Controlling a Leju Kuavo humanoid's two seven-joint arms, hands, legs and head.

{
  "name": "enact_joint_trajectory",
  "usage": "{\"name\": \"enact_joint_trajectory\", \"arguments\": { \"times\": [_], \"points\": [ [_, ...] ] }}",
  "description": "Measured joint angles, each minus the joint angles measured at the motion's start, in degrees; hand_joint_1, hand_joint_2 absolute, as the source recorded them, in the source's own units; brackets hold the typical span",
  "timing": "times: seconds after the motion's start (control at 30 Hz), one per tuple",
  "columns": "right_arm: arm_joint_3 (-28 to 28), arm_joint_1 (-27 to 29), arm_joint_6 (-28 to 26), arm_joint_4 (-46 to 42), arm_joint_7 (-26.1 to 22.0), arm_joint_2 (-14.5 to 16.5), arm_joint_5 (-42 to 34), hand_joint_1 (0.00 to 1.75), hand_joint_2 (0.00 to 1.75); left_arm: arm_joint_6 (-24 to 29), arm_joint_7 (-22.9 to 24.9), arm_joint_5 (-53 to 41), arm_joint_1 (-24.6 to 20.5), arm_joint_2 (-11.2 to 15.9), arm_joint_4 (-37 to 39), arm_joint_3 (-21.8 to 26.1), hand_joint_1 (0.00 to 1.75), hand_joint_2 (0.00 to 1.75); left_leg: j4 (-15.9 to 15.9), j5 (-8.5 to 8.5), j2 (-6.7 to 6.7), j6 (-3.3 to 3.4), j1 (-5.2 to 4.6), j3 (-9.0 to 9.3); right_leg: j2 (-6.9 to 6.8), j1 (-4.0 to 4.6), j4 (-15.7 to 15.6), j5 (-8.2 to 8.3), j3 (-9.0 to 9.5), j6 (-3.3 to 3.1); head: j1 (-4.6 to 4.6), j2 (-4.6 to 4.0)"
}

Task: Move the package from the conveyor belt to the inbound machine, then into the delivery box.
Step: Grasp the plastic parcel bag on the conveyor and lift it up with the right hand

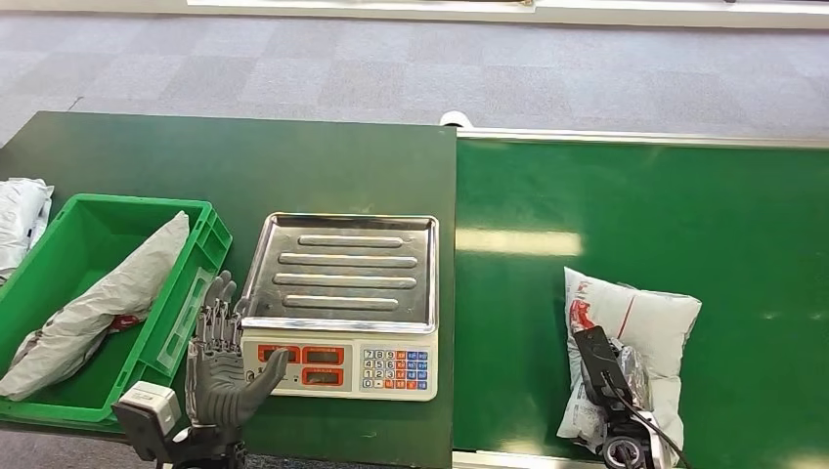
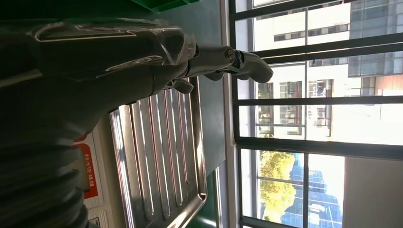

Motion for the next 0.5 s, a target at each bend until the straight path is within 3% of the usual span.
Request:
{"name": "enact_joint_trajectory", "arguments": {
  "times": [0.27, 0.5],
  "points": [
    [1.21, 0.34, -5.29, -0.83, -2.26, 0.08, -0.55, 1.75, 1.75, 0.20, 0.19, -0.34, 0.02, -0.07, -0.02, 0.02, 0.00, 1.75, 0.00, 0.01, -0.03, 0.01, -0.01, -0.09, -0.01, -0.01, 0.00, 0.00, -0.04, 0.00, 0.01, 0.00],
    [3.26, 0.39, -9.18, -11.67, -4.04, 0.38, 1.01, 1.75, 1.75, -0.12, -0.36, -0.40, -0.05, -0.28, -0.02, -0.09, 0.00, 1.75, 0.00, 0.01, -0.03, 0.00, -0.01, -0.22, -0.01, -0.01, 0.01, 0.01, -0.17, 0.00, 0.00, 0.00]
  ]
}}
